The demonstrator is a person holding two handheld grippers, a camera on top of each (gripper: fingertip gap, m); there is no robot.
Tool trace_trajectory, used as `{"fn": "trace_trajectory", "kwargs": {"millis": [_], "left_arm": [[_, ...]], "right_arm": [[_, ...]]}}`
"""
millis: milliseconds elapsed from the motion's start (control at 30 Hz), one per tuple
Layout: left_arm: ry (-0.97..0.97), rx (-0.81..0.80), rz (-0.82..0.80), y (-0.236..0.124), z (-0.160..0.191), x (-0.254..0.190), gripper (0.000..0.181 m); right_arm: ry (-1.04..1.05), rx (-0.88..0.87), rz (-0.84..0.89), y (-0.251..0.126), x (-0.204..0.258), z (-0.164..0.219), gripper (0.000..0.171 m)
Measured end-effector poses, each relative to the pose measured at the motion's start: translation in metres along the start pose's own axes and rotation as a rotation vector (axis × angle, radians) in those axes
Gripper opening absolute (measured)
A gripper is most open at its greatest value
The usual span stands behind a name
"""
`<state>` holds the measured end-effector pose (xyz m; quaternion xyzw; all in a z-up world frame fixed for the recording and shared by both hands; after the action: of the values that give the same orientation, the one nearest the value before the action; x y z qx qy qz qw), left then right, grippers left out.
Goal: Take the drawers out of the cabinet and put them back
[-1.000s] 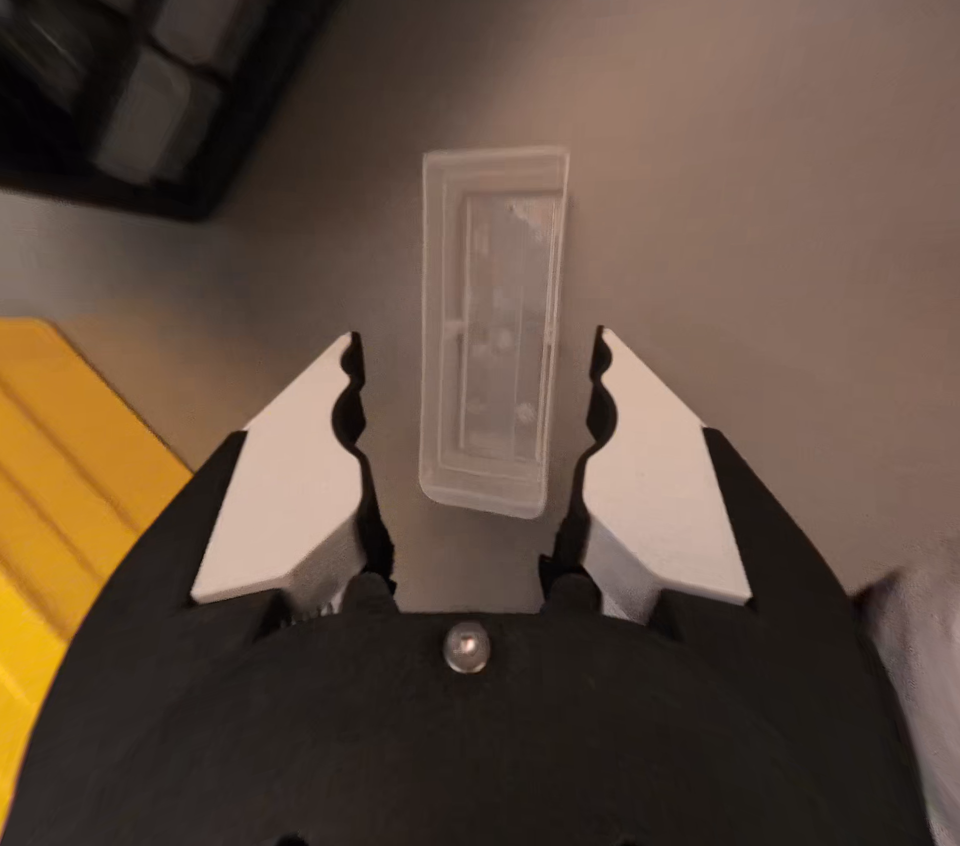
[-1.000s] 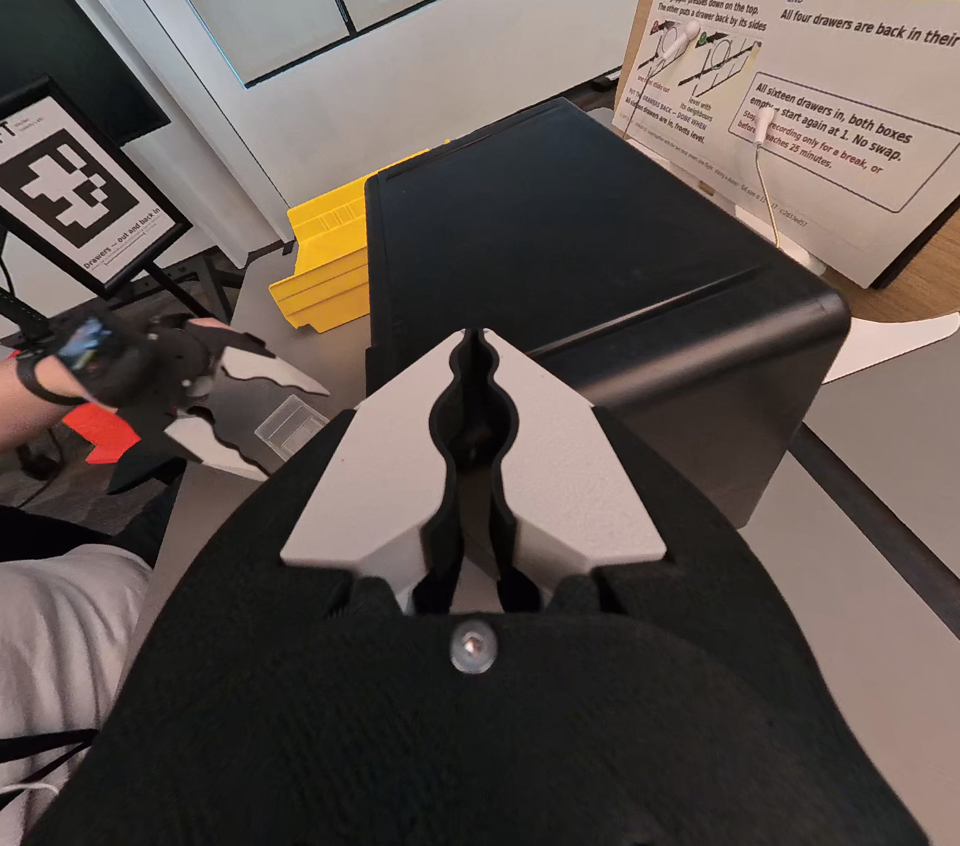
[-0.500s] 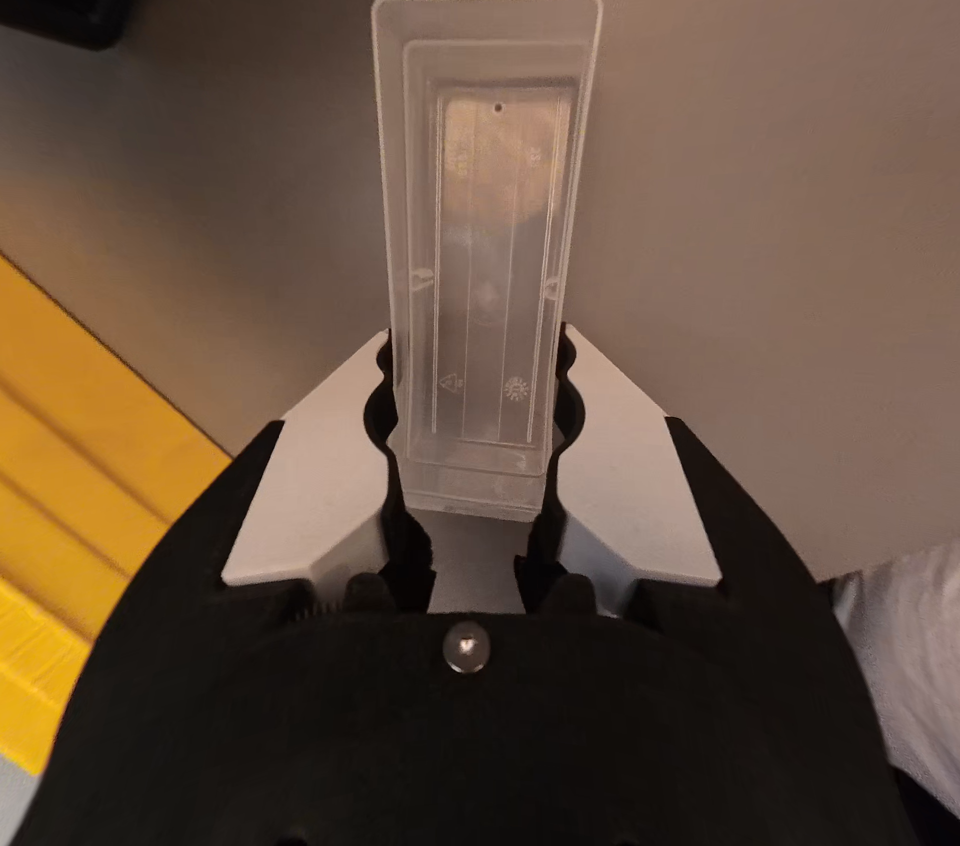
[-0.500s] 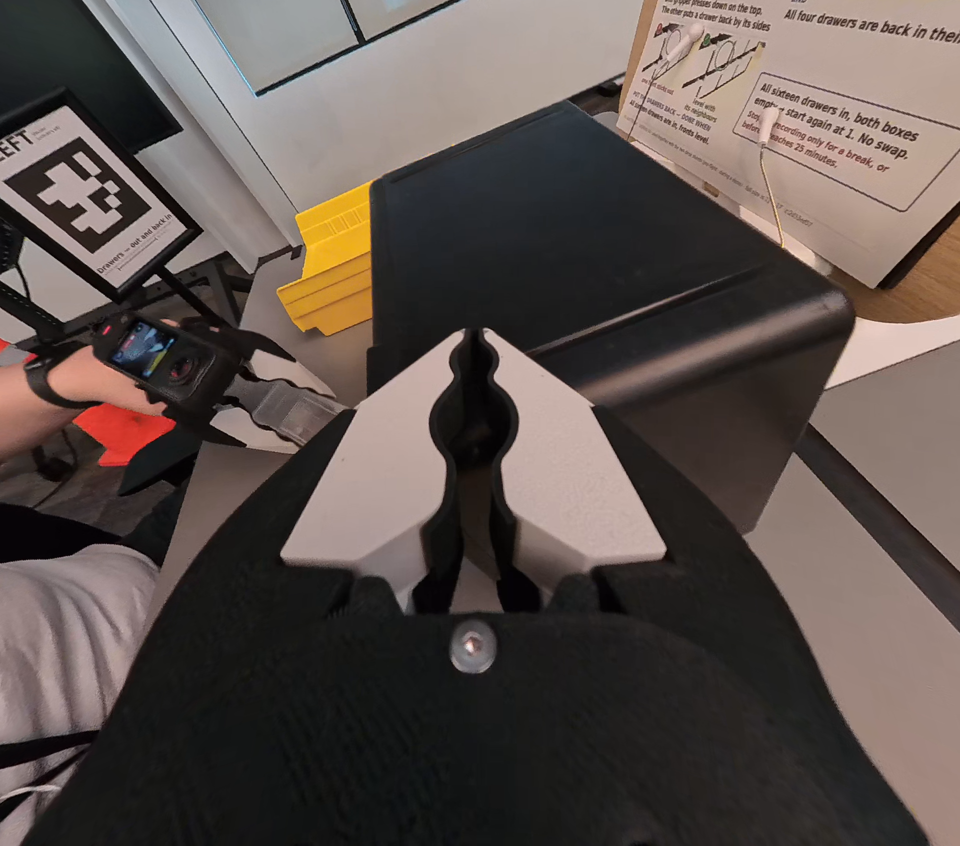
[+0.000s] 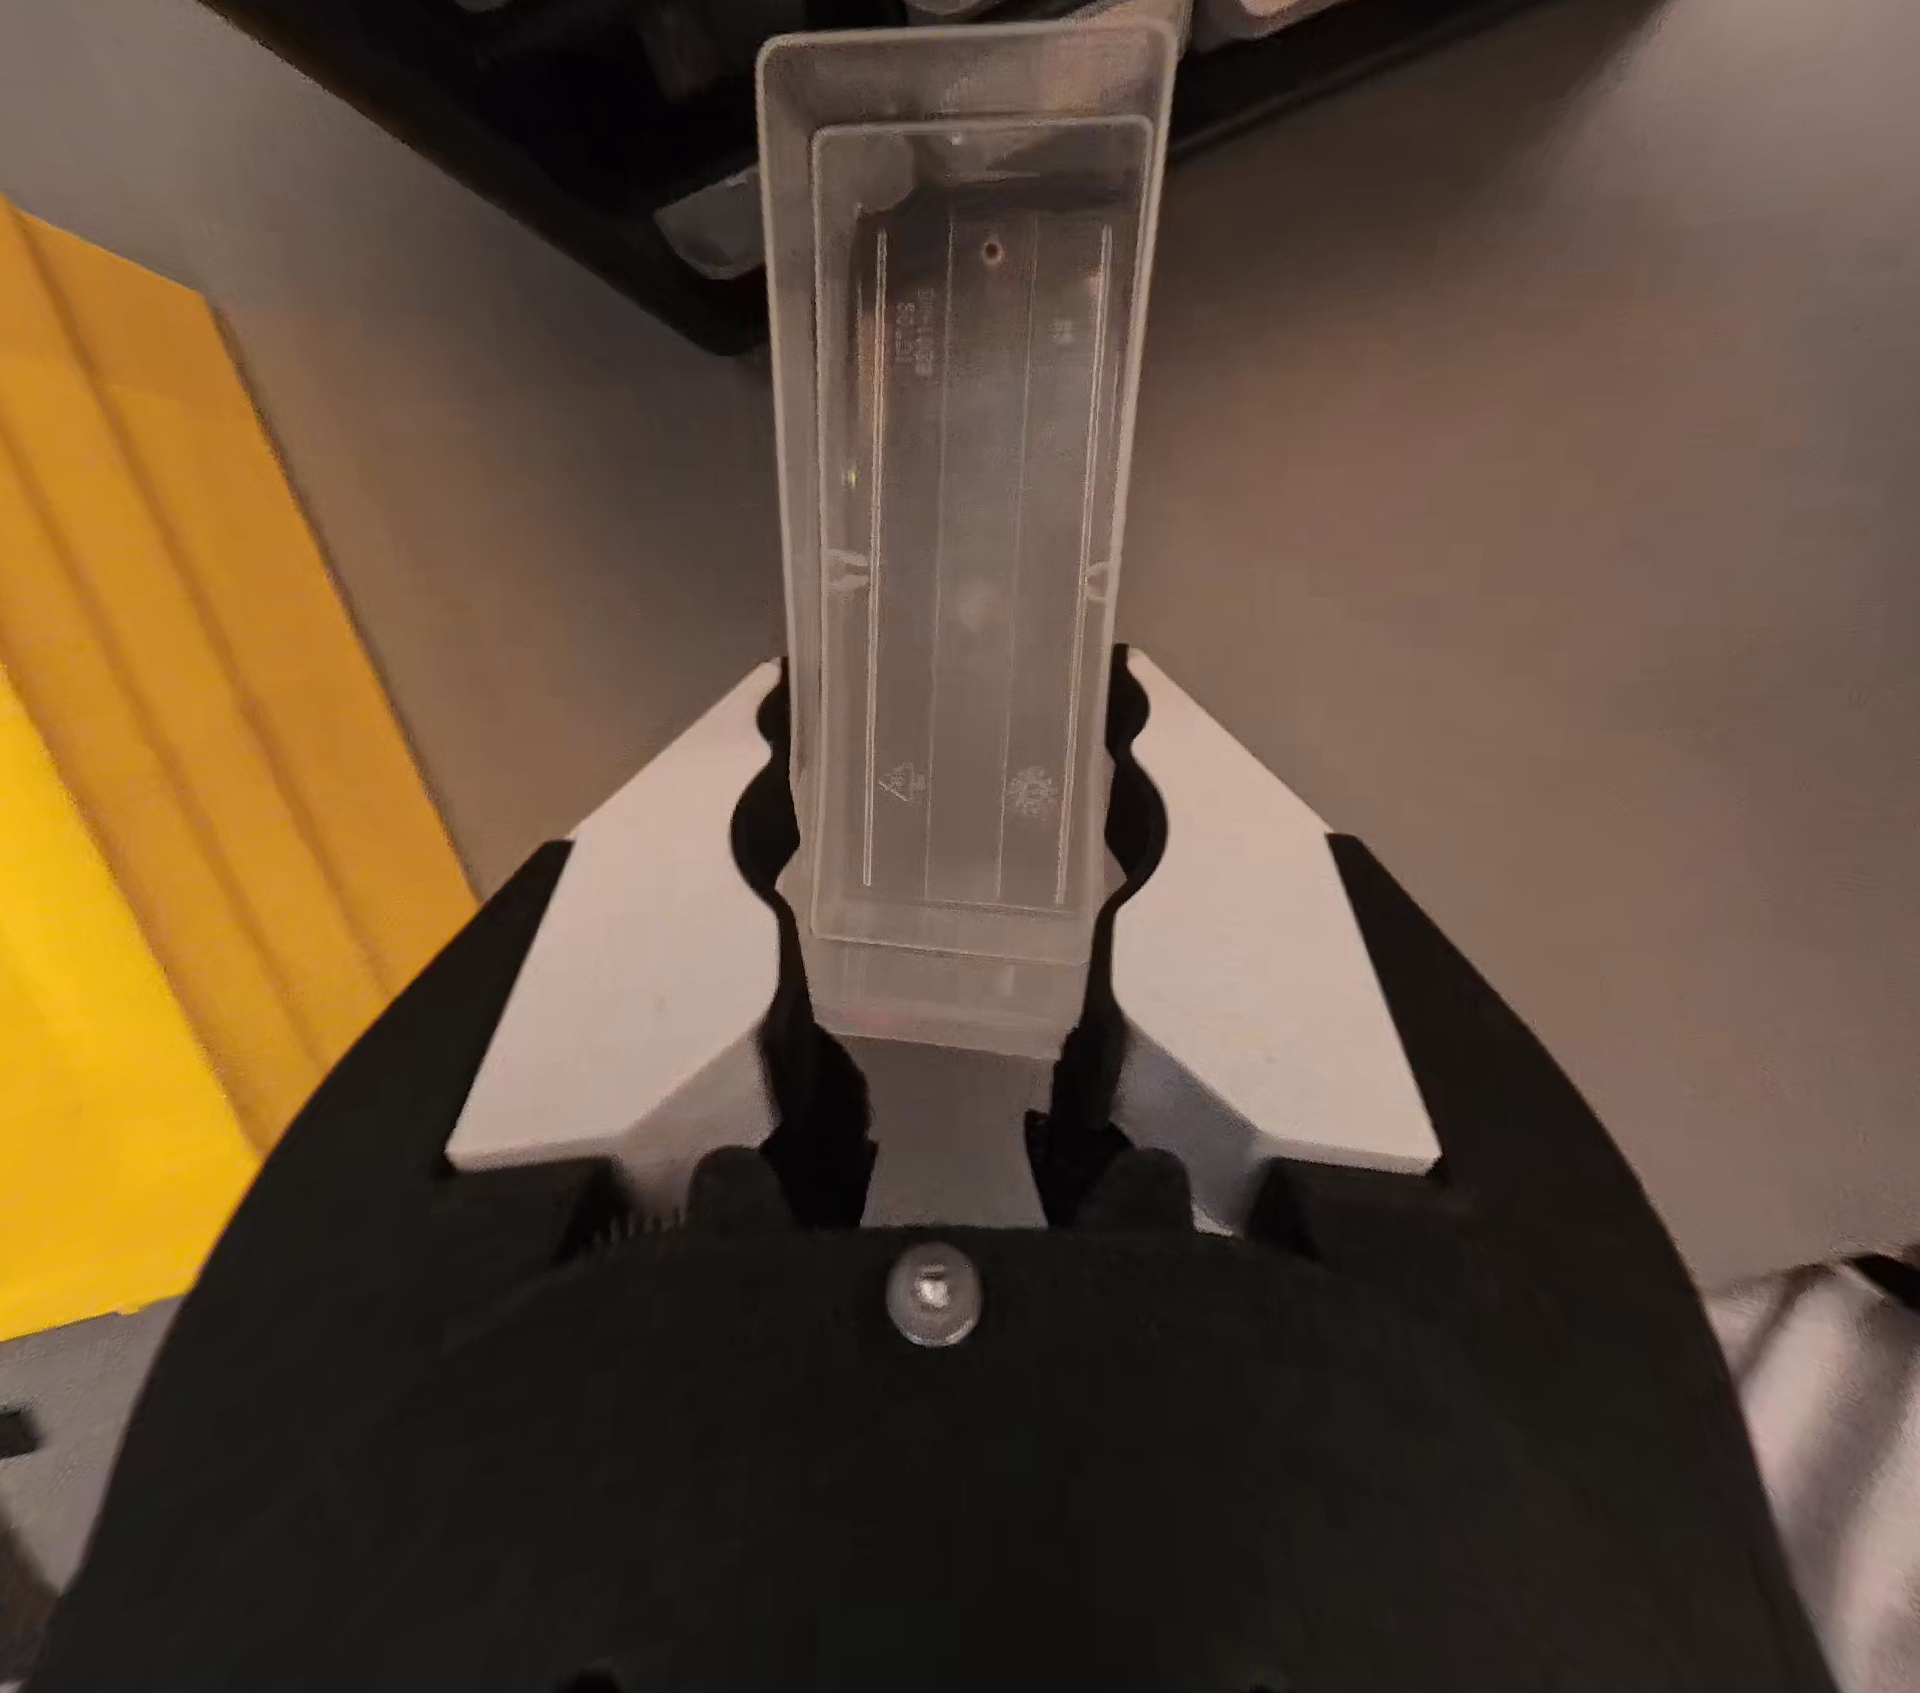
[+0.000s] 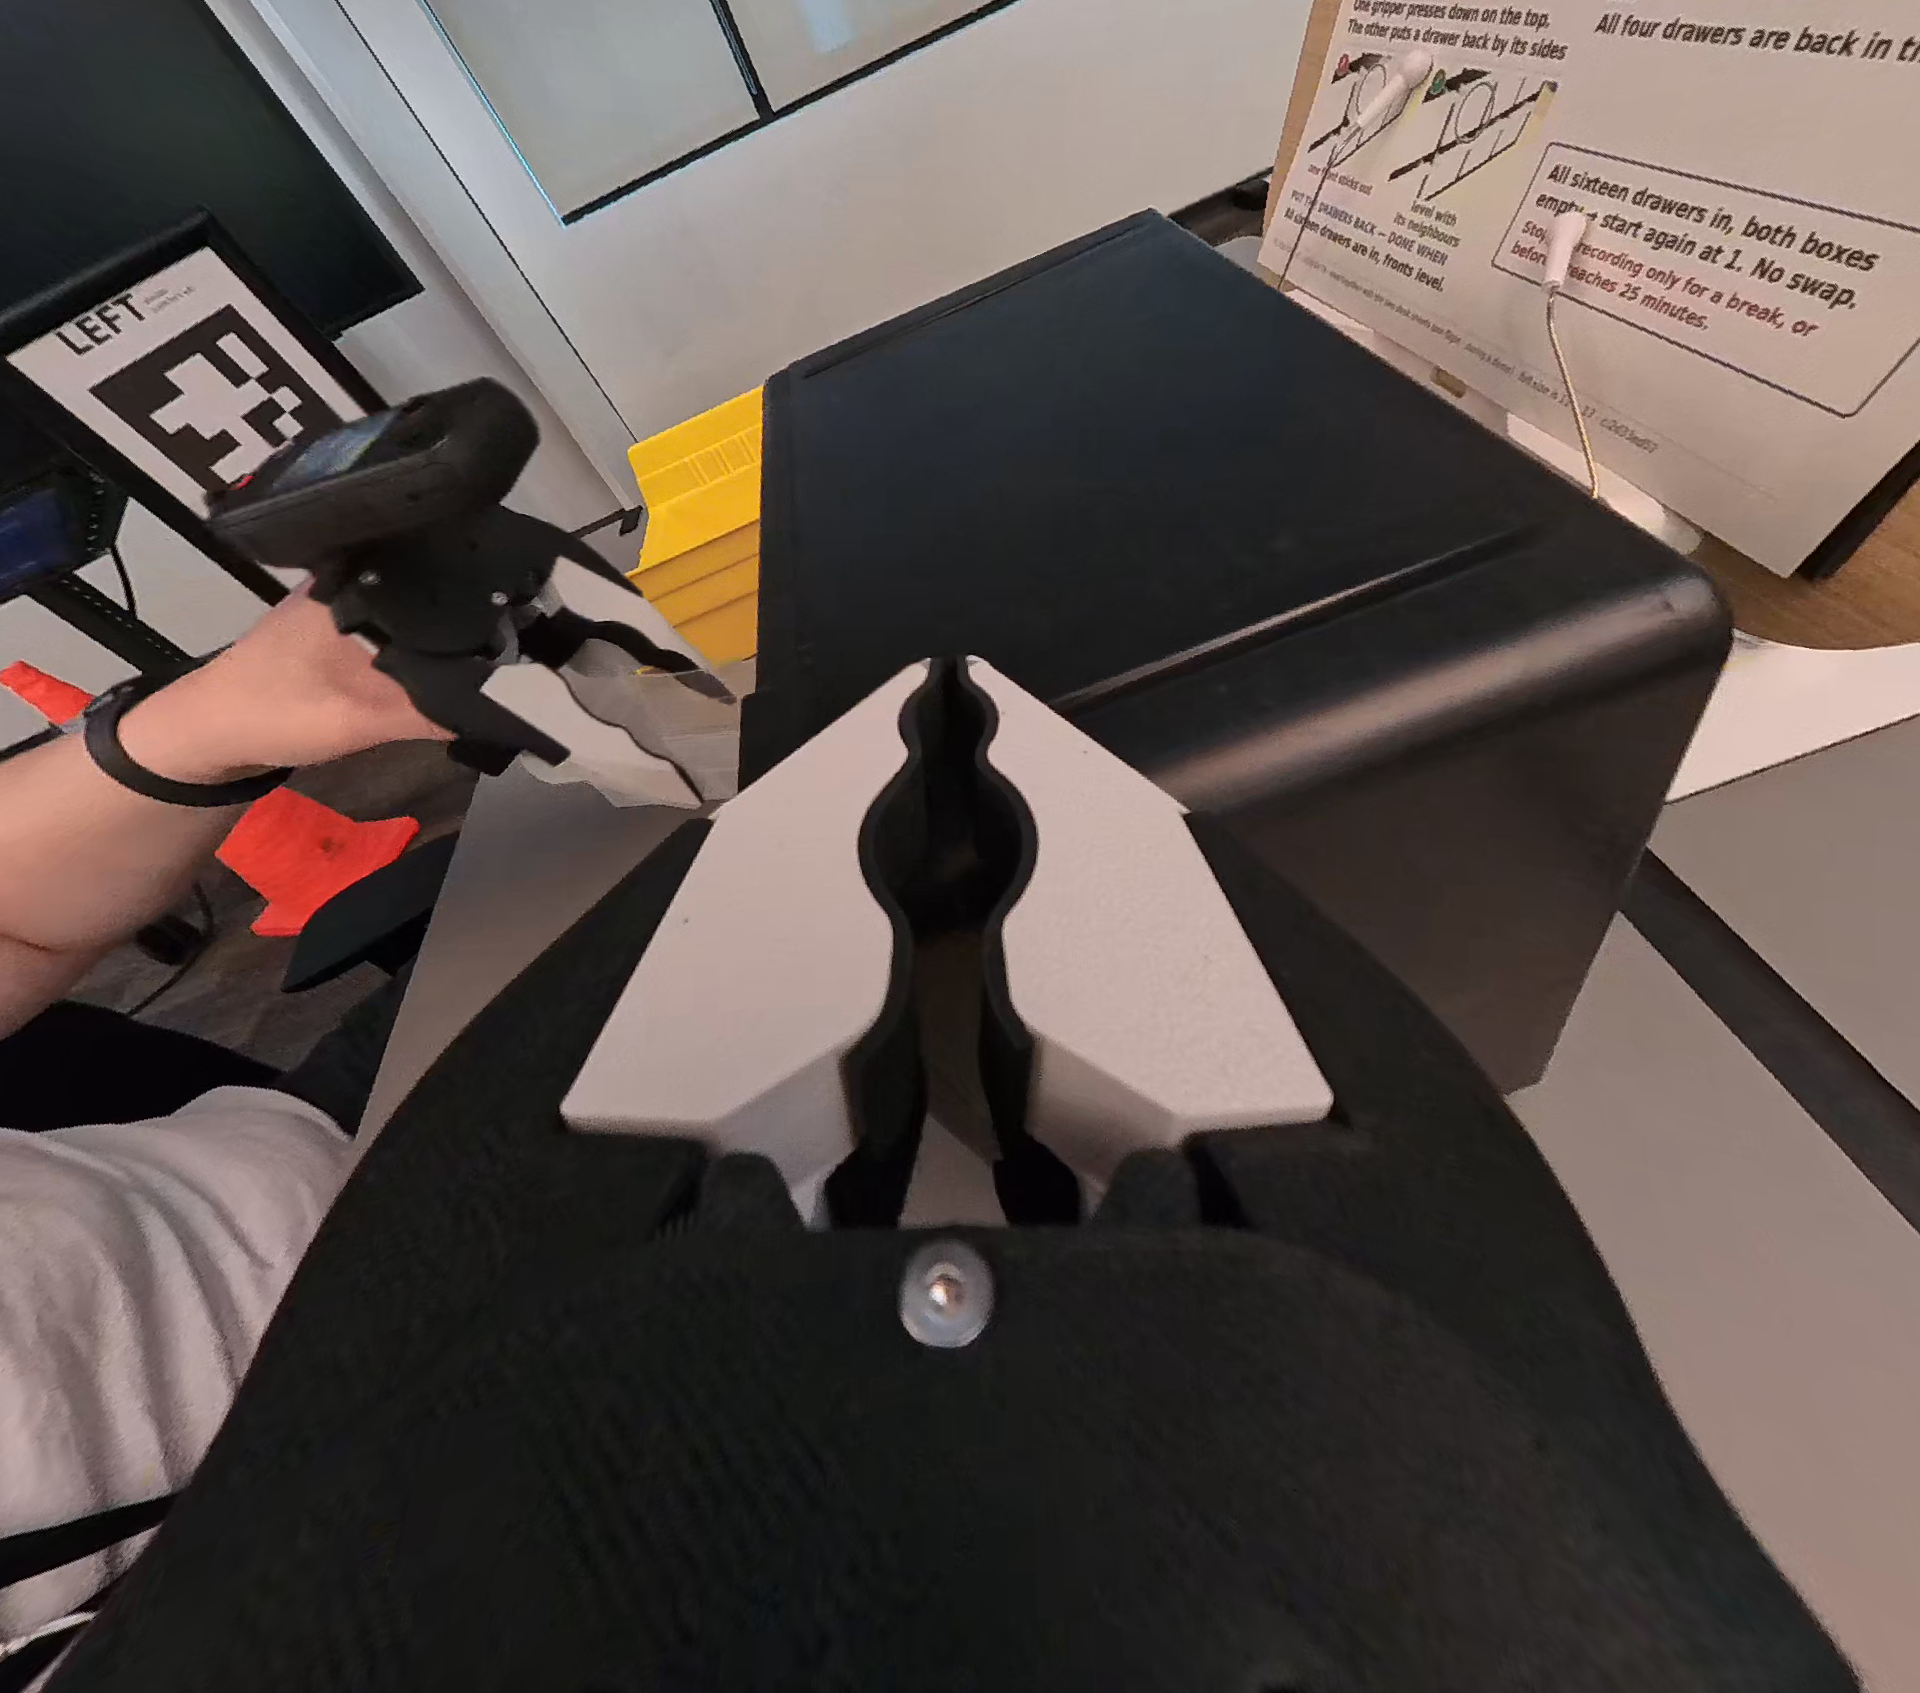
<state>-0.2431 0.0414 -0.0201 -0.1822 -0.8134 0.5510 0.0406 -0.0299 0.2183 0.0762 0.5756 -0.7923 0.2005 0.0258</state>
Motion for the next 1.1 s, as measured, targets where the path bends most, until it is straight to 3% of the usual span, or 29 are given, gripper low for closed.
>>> {"fn": "trace_trajectory", "kwargs": {"millis": [33,367,1100], "left_arm": [[-0.028,0.005,0.008,0.001,-0.001,0.002,0.058],[-0.11,0.105,-0.019,0.011,-0.004,0.025,0.058],[-0.164,0.099,-0.134,0.013,-0.025,0.032,0.059]], "right_arm": [[0.0,0.0,-0.001,0.0,0.0,0.0,0.0],[-0.004,-0.001,-0.004,0.0,0.0,0.0,0.0],[0.013,-0.007,-0.025,0.0,-0.002,0.001,0.0]]}}
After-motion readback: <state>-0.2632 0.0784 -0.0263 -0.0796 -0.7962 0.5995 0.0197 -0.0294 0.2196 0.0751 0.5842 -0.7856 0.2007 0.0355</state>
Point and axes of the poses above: each gripper's, where its closed fingertips meet, y out along the fingers, z out of its underside, x = y × z across the jaws, the point moved 6 cm from there along -y, back along the fingers, and after that the axes turned 15 degrees about z, right-handed, at the moved point
